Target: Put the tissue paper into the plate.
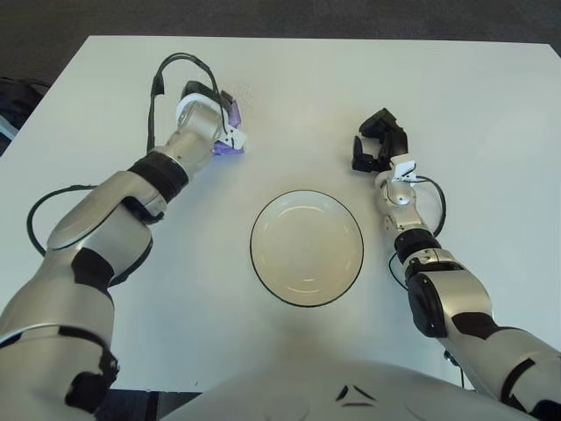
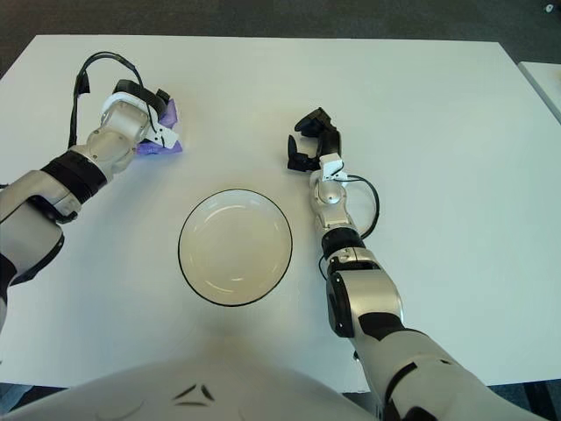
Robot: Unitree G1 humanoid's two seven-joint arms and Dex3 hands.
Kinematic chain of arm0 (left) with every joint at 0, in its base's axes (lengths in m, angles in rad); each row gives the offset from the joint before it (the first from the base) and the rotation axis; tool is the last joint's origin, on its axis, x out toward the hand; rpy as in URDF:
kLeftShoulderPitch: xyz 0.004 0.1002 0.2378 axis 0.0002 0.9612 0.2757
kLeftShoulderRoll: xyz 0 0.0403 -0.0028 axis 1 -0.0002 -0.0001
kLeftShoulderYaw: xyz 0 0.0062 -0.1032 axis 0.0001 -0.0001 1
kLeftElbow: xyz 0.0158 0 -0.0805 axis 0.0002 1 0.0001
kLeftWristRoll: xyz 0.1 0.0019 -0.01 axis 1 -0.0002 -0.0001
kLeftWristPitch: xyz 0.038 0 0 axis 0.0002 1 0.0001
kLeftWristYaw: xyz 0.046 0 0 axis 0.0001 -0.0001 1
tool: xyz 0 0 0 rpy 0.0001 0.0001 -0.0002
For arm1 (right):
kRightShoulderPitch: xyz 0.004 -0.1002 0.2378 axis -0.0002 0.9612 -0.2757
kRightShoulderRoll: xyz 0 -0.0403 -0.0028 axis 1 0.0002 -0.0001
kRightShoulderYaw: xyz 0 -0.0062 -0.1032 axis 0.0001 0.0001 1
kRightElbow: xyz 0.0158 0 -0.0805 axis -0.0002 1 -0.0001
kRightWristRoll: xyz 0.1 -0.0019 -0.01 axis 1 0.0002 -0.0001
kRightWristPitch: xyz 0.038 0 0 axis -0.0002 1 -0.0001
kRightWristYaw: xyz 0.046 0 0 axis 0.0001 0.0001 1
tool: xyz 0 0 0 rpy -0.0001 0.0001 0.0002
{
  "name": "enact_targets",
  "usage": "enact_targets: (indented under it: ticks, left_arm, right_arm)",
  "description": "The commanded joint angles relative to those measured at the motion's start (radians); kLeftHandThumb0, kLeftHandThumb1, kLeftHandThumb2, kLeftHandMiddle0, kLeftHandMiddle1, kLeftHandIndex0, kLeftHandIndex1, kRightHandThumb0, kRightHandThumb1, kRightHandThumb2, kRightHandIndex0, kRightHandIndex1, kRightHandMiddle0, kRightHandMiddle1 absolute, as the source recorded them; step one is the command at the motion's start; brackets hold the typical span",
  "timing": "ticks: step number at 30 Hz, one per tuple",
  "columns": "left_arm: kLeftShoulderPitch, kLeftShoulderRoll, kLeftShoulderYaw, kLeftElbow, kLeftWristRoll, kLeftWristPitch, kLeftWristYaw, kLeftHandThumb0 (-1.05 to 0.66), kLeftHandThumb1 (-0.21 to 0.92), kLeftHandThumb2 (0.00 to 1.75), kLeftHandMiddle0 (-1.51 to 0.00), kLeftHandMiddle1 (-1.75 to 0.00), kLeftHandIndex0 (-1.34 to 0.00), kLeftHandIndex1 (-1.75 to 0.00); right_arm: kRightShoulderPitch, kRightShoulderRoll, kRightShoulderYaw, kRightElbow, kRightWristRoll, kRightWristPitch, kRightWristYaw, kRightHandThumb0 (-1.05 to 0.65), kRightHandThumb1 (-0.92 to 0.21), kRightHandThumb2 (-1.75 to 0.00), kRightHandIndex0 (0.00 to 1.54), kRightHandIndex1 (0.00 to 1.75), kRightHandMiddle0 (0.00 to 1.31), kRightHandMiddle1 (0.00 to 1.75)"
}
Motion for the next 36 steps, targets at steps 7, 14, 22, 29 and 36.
enact_targets:
  ticks: [7,14,22,29,36]
  left_arm:
    - [0.280,-0.015,-0.099,0.087,0.073,-0.037,0.079,-0.01,0.19,1.42,-0.65,-1.74,-0.59,-1.62]
    - [0.271,-0.034,-0.028,0.129,0.026,-0.039,0.179,-0.01,0.05,1.52,-0.80,-1.75,-0.77,-1.43]
    - [0.314,-0.008,0.047,0.120,-0.080,-0.181,0.201,-0.01,0.17,1.42,-0.78,-1.53,-0.56,-1.73]
    - [0.263,-0.085,0.083,0.306,-0.071,-0.183,0.395,-0.01,0.00,1.67,-0.85,-1.73,-0.65,-1.71]
    - [0.152,-0.018,0.102,0.348,-0.079,-0.370,0.493,-0.29,0.30,1.31,-1.04,-1.75,-0.55,-1.73]
  right_arm:
    - [0.278,0.010,-0.026,0.181,0.029,0.204,0.028,-0.01,-0.24,-1.40,0.60,1.75,0.53,1.70]
    - [0.279,0.014,-0.045,0.181,0.044,0.202,0.036,-0.01,-0.21,-1.40,0.69,1.75,0.54,1.61]
    - [0.279,0.018,-0.057,0.182,0.051,0.196,0.046,-0.01,-0.19,-1.42,0.73,1.75,0.55,1.59]
    - [0.278,0.017,-0.052,0.181,0.033,0.196,0.040,-0.01,-0.19,-1.42,0.73,1.75,0.55,1.58]
    - [0.277,0.020,-0.058,0.183,0.040,0.197,0.043,-0.01,-0.19,-1.42,0.73,1.75,0.55,1.59]
